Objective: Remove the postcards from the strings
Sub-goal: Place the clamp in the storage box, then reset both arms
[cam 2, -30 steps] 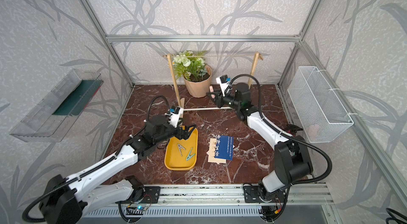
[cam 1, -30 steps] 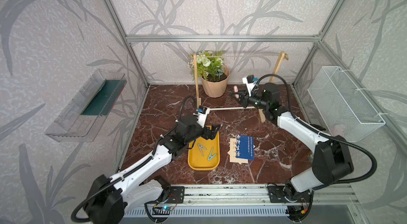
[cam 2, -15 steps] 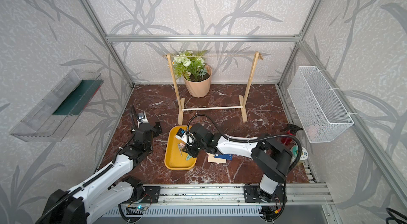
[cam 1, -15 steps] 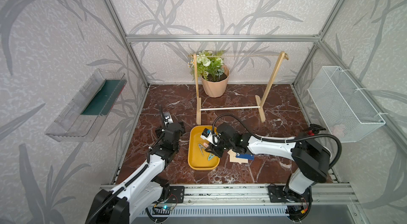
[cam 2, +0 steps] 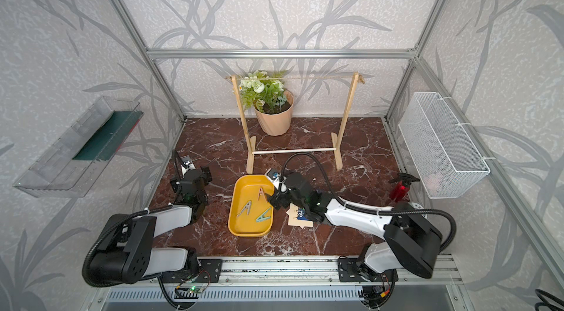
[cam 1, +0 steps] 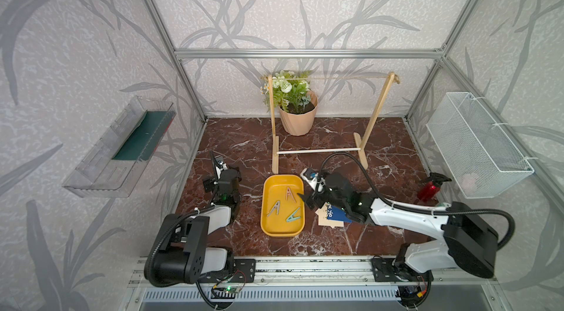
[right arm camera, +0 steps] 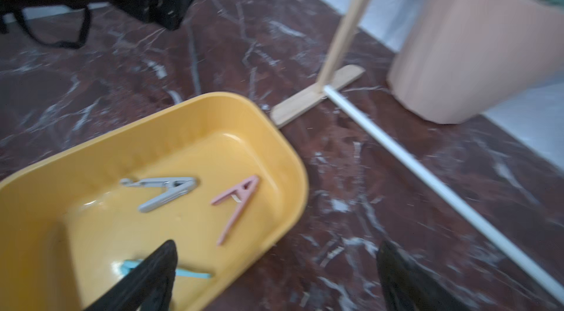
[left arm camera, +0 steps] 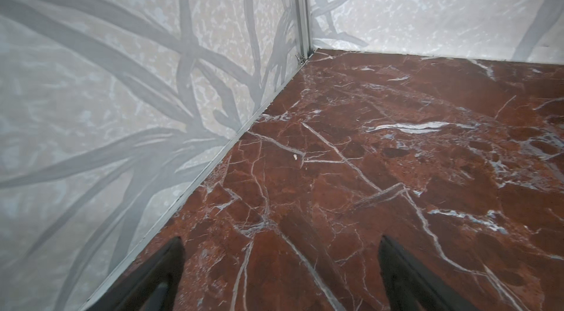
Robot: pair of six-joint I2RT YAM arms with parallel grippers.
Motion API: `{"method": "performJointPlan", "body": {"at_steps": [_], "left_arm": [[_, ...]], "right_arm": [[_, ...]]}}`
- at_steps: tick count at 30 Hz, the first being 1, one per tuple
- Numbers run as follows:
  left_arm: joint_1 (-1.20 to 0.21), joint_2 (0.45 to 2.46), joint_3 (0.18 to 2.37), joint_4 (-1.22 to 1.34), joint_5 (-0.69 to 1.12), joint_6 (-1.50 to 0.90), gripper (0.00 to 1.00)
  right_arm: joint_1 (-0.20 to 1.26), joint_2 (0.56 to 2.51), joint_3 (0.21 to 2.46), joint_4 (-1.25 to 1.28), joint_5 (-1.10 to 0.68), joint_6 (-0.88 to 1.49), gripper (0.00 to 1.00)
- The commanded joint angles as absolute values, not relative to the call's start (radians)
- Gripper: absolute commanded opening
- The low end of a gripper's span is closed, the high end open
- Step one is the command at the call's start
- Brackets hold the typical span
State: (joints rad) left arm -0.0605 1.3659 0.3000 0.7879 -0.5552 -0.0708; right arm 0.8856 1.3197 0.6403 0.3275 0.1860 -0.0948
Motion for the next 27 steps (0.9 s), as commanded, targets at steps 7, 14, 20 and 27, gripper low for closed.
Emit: {"method": "performJointPlan", "body": {"at_steps": [7, 14, 20, 27], "left_arm": [[-0.006, 1.556, 0.254, 1.161, -0.301, -0.073, 1.0], [-0.002, 1.573, 0.334, 1.037, -0.317, -0.071, 0.99], [-0.004, 1.573, 0.363, 0.984, -0.283, -0.051, 0.99], [-0.005, 1.574, 0.363, 0.983, -0.28, -0.05, 0.99]], "right_arm": [[0.397, 1.069, 0.415, 0.394, 0.374, -0.034, 0.99], [0.16, 1.189, 0.265, 0.696, 0.246, -0.068, 0.99], [0.118, 1.384, 0.315, 0.878, 0.11, -0.062, 0.99], [0.098, 1.529, 0.362, 0.908, 0.081, -0.042, 0.99]]}}
